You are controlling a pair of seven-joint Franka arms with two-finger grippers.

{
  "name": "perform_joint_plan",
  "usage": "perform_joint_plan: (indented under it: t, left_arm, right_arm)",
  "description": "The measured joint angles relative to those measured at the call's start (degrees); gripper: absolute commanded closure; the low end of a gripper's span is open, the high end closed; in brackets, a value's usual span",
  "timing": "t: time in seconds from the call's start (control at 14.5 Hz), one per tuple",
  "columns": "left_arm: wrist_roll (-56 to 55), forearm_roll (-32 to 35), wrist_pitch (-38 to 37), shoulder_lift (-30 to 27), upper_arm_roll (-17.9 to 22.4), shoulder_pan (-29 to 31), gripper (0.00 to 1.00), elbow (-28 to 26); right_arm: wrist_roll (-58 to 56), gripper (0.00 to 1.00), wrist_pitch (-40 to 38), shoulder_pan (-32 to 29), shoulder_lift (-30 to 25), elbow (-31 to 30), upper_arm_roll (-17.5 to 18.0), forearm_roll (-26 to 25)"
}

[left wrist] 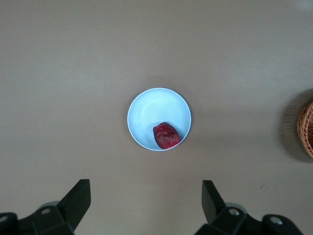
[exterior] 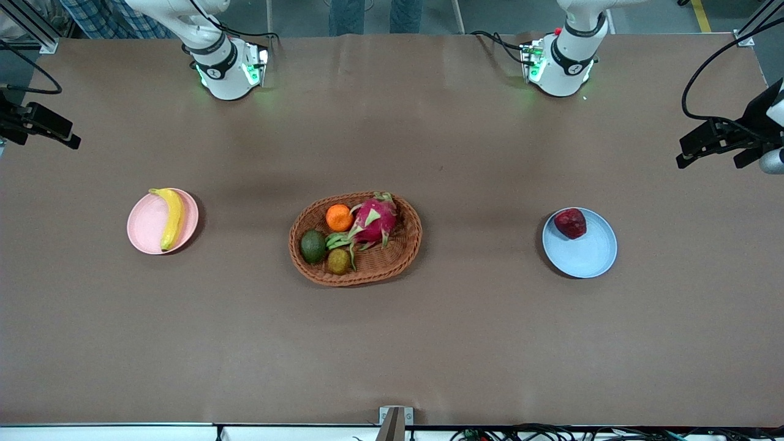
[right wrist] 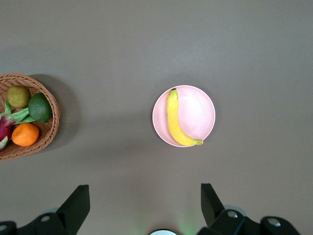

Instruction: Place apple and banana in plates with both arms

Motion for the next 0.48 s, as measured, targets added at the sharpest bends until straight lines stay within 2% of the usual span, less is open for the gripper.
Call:
perform_joint_plan:
  t: [0.48]
  left_arm:
    - [0.0,0.0,0.0,0.0,0.0,0.0,0.00,0.0]
  right_arm:
    - [0.0,0.00,0.0,1.1,-0.5,-0.1,0.3,0.0]
